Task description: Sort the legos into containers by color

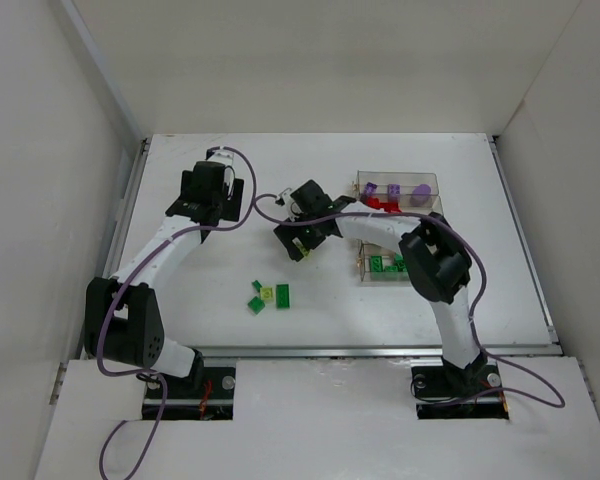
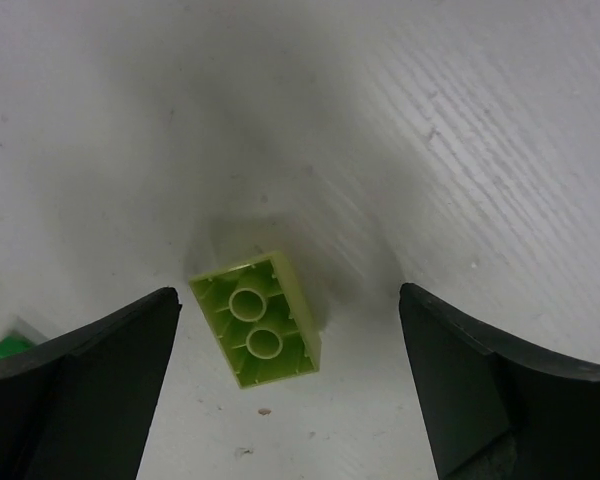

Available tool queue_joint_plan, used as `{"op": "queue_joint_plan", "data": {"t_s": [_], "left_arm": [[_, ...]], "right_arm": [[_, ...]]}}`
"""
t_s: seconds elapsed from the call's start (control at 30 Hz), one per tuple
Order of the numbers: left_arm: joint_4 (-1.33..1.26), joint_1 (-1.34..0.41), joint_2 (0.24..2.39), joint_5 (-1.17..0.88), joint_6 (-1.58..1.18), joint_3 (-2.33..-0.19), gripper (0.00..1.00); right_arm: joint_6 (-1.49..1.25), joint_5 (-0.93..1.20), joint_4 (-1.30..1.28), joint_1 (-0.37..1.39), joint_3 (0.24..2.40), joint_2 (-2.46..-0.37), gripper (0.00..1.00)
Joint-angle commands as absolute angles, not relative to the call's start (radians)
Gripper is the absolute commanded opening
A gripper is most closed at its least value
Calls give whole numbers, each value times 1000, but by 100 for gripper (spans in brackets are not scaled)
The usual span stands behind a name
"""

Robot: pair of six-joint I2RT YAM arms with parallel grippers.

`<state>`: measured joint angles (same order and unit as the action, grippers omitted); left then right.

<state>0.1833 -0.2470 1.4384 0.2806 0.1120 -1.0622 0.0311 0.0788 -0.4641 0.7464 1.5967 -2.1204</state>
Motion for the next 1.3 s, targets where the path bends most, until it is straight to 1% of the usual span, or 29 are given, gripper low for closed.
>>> {"op": "queue_joint_plan", "data": {"t_s": [0.0, 0.03, 0.07, 0.13, 0.17, 0.23, 0.27, 0.3, 0.37, 0.47, 0.53, 0.57, 0.67, 0.7, 0.73, 0.83, 0.93, 1.07, 1.1, 1.13, 1.2, 1.23, 1.27], "left_arm": [[169, -252, 1394, 302, 127, -1058, 87], [169, -252, 1394, 302, 127, -1058, 87], [169, -252, 1394, 302, 127, -1058, 87], [160, -252, 1394, 302, 127, -1058, 87], [160, -252, 1394, 302, 127, -1058, 87], [160, -252, 1394, 302, 127, -1058, 87], [160, -252, 1394, 302, 127, -1058, 87], [160, -252, 1394, 302, 127, -1058, 87], [160, -252, 1394, 302, 127, -1058, 87], [160, -252, 1394, 292, 127, -1058, 87], [160, -252, 1394, 282, 127, -1058, 87], [160, -252, 1394, 282, 127, -1058, 87], [169, -252, 1394, 252, 137, -1058, 87], [178, -252, 1394, 224, 137, -1058, 87], [178, -252, 1394, 207, 147, -1058, 87], [198, -252, 1394, 144, 147, -1058, 87], [198, -252, 1394, 112, 156, -1058, 87], [198, -252, 1394, 112, 156, -1058, 87], [198, -252, 1394, 112, 156, -1058, 87], [198, -252, 1394, 112, 156, -1058, 87], [198, -261, 1394, 112, 166, -1058, 87], [198, -261, 1394, 112, 166, -1058, 87], [198, -261, 1394, 121, 166, -1058, 87]], "right_arm": [[52, 150, -456, 764, 1626, -2105, 94], [52, 150, -446, 764, 1615, -2096, 90], [52, 150, -446, 776, 1606, -2095, 79], [52, 140, -446, 776, 1594, -2095, 65], [40, 140, -446, 776, 1571, -2095, 47], [19, 149, -410, 776, 1546, -2062, 25], [8, 149, -396, 776, 1533, -2045, 16], [-8, 149, -367, 776, 1507, -2027, 0], [-72, 149, -336, 755, 1483, -1959, 0], [-194, 228, -256, 671, 1422, -1850, 0], [-264, 241, -201, 598, 1360, -1784, 0], [-317, 241, -192, 579, 1338, -1714, 0], [-383, 108, -211, 529, 1272, -1587, 0], [-402, 60, -233, 520, 1258, -1562, 0], [-422, -34, -260, 497, 1244, -1542, 0], [-463, -148, -347, 453, 1175, -1491, 0], [-472, -187, -365, 414, 1112, -1477, 0], [-472, -261, -387, 374, 1103, -1505, 0], [-472, -261, -387, 364, 1103, -1505, 3], [-462, -261, -387, 364, 1103, -1520, 19], [-453, -261, -387, 364, 1103, -1532, 29], [-453, -261, -387, 364, 1103, -1543, 51], [-440, -261, -387, 364, 1103, -1543, 63]]}}
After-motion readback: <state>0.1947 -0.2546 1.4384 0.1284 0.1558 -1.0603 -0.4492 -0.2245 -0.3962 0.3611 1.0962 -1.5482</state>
